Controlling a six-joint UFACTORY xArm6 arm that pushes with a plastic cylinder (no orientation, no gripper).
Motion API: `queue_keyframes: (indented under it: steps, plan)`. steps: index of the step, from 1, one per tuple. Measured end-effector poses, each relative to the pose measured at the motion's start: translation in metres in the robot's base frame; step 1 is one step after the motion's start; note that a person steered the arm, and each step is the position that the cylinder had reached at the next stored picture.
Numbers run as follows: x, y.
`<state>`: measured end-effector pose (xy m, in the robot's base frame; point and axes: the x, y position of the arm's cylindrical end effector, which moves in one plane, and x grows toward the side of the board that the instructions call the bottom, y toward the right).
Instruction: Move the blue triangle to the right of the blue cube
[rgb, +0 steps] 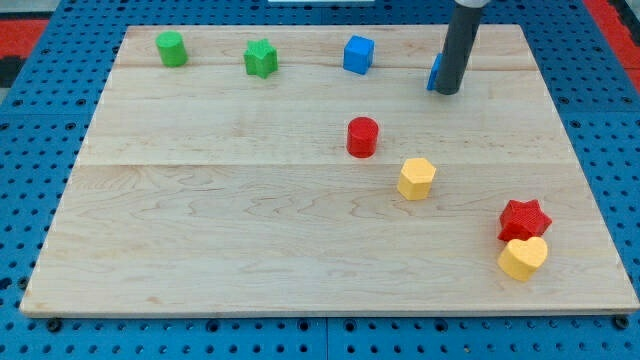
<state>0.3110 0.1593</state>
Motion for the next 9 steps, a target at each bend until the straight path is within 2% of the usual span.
queue_keyframes:
  steps: [2, 4, 5, 6, 7, 9]
  plan:
    - [-0.048, 0.000]
    - [-0.018, -0.007]
    - [-0.030, 0.054]
    - [-0.099, 0.072]
    - [-0.119, 0.049]
    - [-0.073, -0.002]
